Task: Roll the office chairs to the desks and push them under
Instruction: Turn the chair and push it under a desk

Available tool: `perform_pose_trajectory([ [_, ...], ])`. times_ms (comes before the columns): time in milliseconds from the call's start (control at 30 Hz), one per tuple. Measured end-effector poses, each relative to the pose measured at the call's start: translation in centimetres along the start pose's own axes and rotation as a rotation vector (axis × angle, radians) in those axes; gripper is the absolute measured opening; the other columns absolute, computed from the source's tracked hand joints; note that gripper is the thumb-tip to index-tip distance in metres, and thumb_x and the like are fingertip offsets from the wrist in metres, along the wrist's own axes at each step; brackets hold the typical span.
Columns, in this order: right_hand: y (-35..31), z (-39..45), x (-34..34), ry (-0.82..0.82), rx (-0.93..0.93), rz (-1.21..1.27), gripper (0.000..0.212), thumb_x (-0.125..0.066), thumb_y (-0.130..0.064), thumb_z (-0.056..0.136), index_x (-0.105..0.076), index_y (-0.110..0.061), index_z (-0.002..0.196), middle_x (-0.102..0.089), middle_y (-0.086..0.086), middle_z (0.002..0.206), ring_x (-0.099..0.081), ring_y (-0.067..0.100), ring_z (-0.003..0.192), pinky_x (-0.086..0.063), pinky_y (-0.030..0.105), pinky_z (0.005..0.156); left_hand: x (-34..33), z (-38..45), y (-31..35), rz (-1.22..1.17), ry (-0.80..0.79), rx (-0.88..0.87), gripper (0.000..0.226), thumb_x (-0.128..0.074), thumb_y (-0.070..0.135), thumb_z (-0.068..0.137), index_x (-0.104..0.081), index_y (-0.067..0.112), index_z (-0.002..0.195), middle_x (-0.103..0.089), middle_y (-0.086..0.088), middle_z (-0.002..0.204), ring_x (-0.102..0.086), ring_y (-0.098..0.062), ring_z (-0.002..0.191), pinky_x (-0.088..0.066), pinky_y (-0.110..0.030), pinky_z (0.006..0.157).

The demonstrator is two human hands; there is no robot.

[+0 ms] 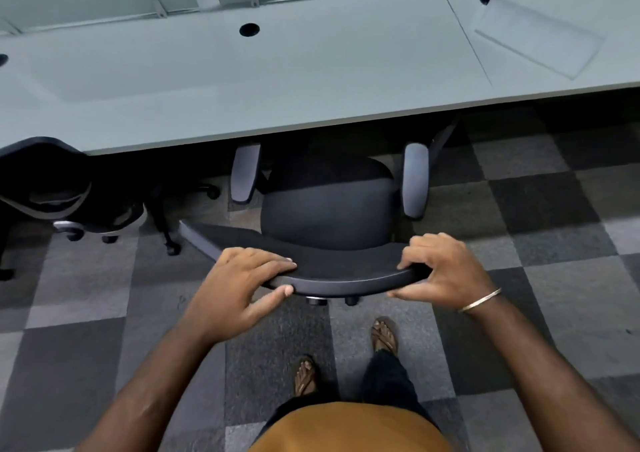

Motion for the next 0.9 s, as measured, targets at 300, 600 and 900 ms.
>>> perform_pose_trajectory([
  [300,6.6,-0.3,2.8,-0.105,-0.125,-0.216,0.045,-0.073,-0.075,0.06,-0.061,-0.035,0.077,-0.048,-0.014,0.078,-0.047,0.009,0.076,-0.036,0.034,0.067,1.5,6.3,0.4,0.185,-0.675,0.058,0.11,-0.064,0.078,0.081,0.007,0.052,0.161,-0.005,0.017,0.171,-0.001,-0.01,0.158,0.004,-0.043,0.129],
  [600,14.8,2.6,6.8,-0.157,-0.036,-0.313,0.03,-0.076,-0.052,0.064,-0.059,-0.031,0.076,-0.045,-0.011,0.08,-0.049,0.015,0.073,-0.039,0.035,0.062,-1.3,13.1,3.0,0.284,-0.375,0.083,0.075,-0.051,0.068,0.071,-0.047,0.055,0.146,-0.052,0.031,0.145,-0.057,0.0,0.127,-0.057,-0.035,0.088],
  [900,14.5,4.2,6.8,-0.3,0.196,-0.291,0.043,-0.058,-0.068,0.074,-0.069,-0.036,0.1,-0.063,-0.012,0.092,-0.064,0.016,0.076,-0.045,0.034,0.065,-4.2,16.1,8.2,0.299,-0.174,-0.093,0.053,-0.071,0.056,0.067,-0.078,0.03,0.113,-0.074,0.015,0.095,-0.072,-0.013,0.076,-0.055,-0.029,0.06],
])
Point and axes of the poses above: each hand's wrist, its own z-axis towards the middle knuckle, its own x-axis out of the back of the hand, y = z × x, the point moved 4 cm from there along z, towards the middle knuckle
